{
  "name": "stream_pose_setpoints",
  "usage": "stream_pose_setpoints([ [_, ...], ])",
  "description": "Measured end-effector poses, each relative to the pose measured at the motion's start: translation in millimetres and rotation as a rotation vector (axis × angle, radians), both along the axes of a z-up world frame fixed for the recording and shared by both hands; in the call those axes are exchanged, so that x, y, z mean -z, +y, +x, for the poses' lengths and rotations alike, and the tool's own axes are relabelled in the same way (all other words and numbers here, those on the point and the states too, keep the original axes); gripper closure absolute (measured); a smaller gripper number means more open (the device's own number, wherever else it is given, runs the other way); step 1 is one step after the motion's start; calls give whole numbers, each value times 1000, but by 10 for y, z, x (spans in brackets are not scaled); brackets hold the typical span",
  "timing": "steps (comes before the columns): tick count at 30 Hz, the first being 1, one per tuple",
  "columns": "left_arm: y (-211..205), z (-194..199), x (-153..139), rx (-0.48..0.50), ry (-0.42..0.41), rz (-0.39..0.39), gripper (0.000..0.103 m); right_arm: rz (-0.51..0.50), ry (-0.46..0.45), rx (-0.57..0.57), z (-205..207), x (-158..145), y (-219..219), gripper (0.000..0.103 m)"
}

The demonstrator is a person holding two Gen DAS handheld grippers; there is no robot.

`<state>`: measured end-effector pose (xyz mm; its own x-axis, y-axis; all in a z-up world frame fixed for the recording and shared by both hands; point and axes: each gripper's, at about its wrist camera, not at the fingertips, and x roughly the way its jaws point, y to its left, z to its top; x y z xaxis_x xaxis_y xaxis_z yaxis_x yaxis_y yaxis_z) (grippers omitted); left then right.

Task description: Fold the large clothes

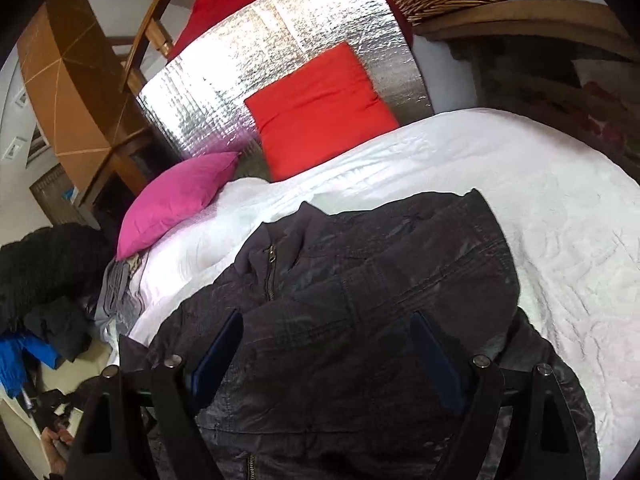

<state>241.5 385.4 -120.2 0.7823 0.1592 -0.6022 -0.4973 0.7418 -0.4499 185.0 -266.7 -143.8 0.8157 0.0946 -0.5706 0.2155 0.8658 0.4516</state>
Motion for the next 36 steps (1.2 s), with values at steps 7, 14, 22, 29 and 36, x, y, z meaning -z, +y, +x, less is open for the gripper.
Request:
stream_pose_setpoints([
  [7, -1600, 56, -449, 340, -109, 140, 86, 14, -16, 0, -87, -57, -98, 15],
  [14, -3049, 173, -82, 657, -10, 177, 86, 22, -11, 21, -187, -53, -285, 15],
  [22, -3984, -106, 433, 969, 246, 169, 73, 102, 17, -20, -144, 37, -418, 15],
  [29, -3718, -314, -66, 1104, 113, 123, 46, 289, 27, -224, 7, 171, -200, 15],
  [36, -2861, -47, -399, 757, 15, 297, 32, 366, 81, -312, 176, 326, 69, 15],
])
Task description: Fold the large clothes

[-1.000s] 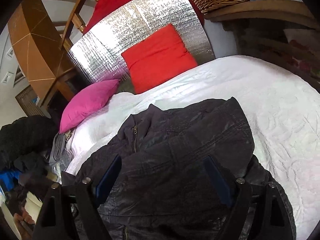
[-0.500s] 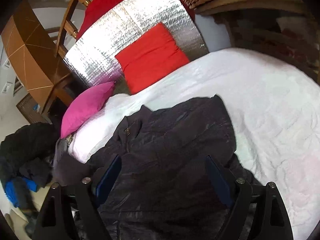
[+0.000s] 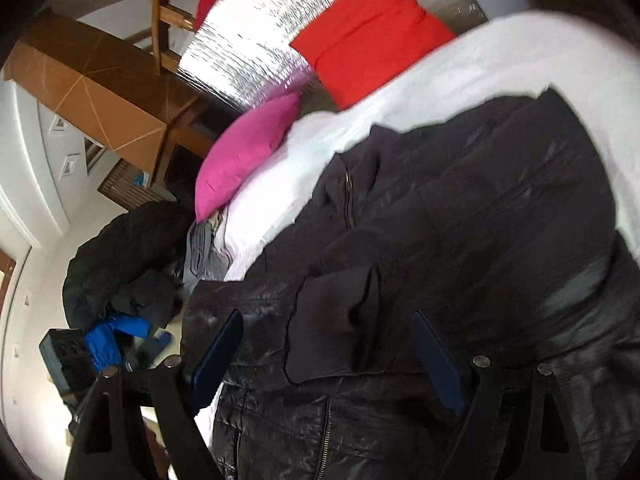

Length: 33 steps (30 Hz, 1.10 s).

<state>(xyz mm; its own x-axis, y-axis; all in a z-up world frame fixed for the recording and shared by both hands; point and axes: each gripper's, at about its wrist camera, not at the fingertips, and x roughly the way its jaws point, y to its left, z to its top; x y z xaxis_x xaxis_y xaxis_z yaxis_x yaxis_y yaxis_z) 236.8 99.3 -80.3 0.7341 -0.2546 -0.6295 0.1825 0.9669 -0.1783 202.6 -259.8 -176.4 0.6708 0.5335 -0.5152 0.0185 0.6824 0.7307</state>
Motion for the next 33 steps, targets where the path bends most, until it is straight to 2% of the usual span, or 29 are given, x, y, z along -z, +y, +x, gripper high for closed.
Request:
stream_pose_setpoints([
  [1, 178, 58, 31, -67, 3, 7, 32, 17, 15, -2, 31, 50, 20, 15],
  [4, 679, 190, 155, -216, 46, -52, 32, 86, 50, -6, 159, 212, 58, 15],
  [7, 895, 292, 323, -273, 97, -117, 32, 123, 82, -3, 301, 322, 111, 15],
  [9, 961, 356, 445, -290, 136, -112, 33, 107, 106, 0, 391, 382, 192, 16],
  [14, 1020, 350, 650, -248, 225, -122, 33, 18, 123, -48, 510, 422, 487, 22],
  [15, 1022, 312, 675, -227, 236, -129, 34, -11, 121, -54, 511, 420, 542, 27],
  [17, 950, 320, 725, -190, 257, -126, 37, -53, 114, -79, 513, 413, 643, 54],
  [18, 919, 324, 724, -183, 261, -119, 37, -84, 113, -86, 509, 398, 691, 74],
  [21, 823, 309, 726, -172, 257, -88, 37, -167, 62, -71, 441, 298, 771, 80],
  [22, 814, 311, 726, -168, 256, -89, 37, -179, 50, -68, 427, 267, 781, 84],
  [26, 768, 297, 667, -145, 235, -121, 37, -229, -45, -13, 283, -3, 715, 88],
  [30, 632, 221, 573, -90, 200, -140, 37, -290, -130, 108, 73, -309, 435, 89],
  [33, 438, 184, 542, -8, 190, -149, 37, -290, -110, 222, -26, -369, 22, 89],
])
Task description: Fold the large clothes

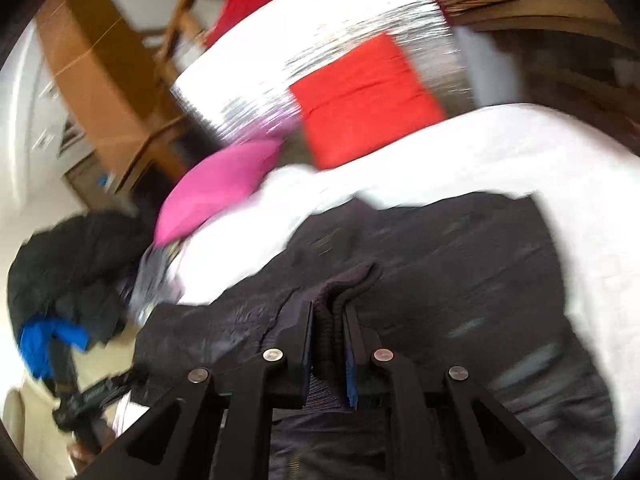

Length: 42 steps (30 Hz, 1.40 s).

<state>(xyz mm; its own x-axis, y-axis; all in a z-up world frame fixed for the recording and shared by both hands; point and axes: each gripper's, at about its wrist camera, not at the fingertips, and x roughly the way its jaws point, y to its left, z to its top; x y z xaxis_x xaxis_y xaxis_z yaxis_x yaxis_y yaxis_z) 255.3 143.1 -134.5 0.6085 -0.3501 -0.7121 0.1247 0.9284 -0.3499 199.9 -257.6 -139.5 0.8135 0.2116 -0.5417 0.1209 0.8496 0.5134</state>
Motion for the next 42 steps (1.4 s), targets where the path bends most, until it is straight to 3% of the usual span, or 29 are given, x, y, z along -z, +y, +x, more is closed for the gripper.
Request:
stream_pose_setpoints([
  [5, -380, -41, 40, 58, -21, 141, 37, 53, 80, 208, -117, 158, -753, 92],
  [11, -432, -1, 63, 56, -5, 129, 37, 279, 185, 68, 29, 486, -938, 90],
  [12, -424, 9, 74, 56, 3, 119, 36, 274, 182, 44, 58, 471, -942, 82],
  [13, -423, 21, 98, 59, 16, 112, 35, 247, 179, 26, 78, 434, -891, 57],
  [14, -431, 33, 129, 63, 28, 112, 35, 228, 182, 12, 95, 416, -844, 40],
  [15, -444, 47, 150, 68, 36, 118, 35, 238, 179, 2, 106, 422, -817, 9],
  [16, -467, 56, 183, 76, 45, 137, 34, 251, 170, 0, 98, 458, -772, 6],
  [21, -583, 68, 308, 110, 75, 209, 31, 261, 209, -47, 239, 603, -646, 8],
  [26, -677, 36, 342, 143, 63, 265, 28, 164, 245, -77, 375, 690, -395, 9],
  [29, -653, 37, 331, 141, 65, 250, 28, 92, 269, -144, 427, 658, -100, 25],
  [31, -640, 30, 315, 132, 65, 244, 28, 49, 289, -206, 454, 663, 92, 60],
  [35, -549, 36, 274, 119, 64, 204, 28, -75, 292, -222, 453, 642, 308, 87],
  [42, -295, -40, 26, 98, -2, 76, 28, -183, 114, -11, 171, 161, 19, 90],
])
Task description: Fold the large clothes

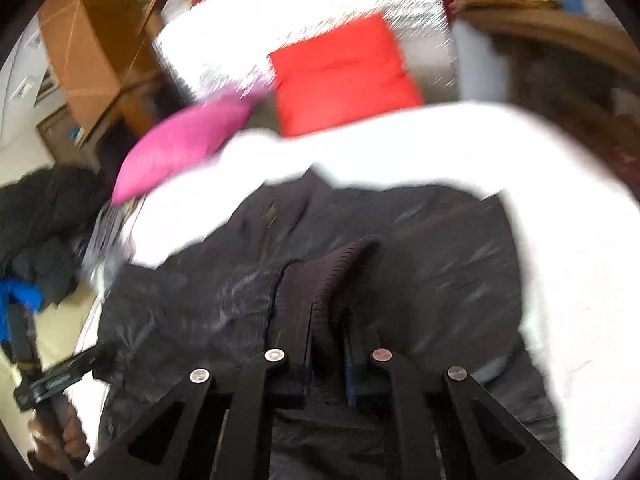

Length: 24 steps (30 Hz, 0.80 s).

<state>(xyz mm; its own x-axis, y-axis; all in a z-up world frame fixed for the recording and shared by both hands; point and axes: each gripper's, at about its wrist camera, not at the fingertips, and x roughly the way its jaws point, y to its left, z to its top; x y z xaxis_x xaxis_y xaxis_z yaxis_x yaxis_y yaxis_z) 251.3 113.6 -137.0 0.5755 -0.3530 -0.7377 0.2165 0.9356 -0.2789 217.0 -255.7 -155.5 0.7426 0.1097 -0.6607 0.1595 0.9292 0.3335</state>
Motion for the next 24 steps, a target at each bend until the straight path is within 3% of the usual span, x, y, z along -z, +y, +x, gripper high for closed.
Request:
stream_pose_setpoints([
  [3, 49, -50, -90, 4, -40, -15, 27, 4, 27, 119, -18, 51, -331, 90],
  [6, 44, -30, -31, -5, -24, 0, 24, 60, 102, 207, 2, 255, -677, 90],
  [9, -87, 99, 158, -6, 44, 51, 24, 154, 176, 205, 65, 461, -822, 85],
  [11, -160, 152, 286, -1, 87, 103, 24, 209, 165, 209, 34, 481, -860, 84],
  [13, -194, 154, 302, -3, 78, 133, 24, 253, 143, 218, 7, 432, -927, 76],
  [15, -217, 145, 264, 2, 61, 140, 24, 280, 77, 256, -91, 346, -993, 56],
  [16, -226, 137, 235, 3, 49, 136, 24, 294, 28, 277, -174, 273, -1043, 23],
  [17, -241, 125, 213, 2, 40, 130, 24, 307, -32, 302, -253, 201, -1085, 8],
  [20, -279, 96, 146, 4, 6, 113, 24, 259, -176, 286, -355, -1, -990, 9],
  [21, -297, 99, 129, 6, -2, 113, 24, 216, -165, 259, -339, -31, -893, 11],
  [23, -387, 91, 118, 21, -9, 135, 24, 151, -133, 175, -234, -34, -674, 31],
  [24, -400, 109, 137, 24, -7, 150, 24, 127, -105, 146, -180, -9, -601, 35],
])
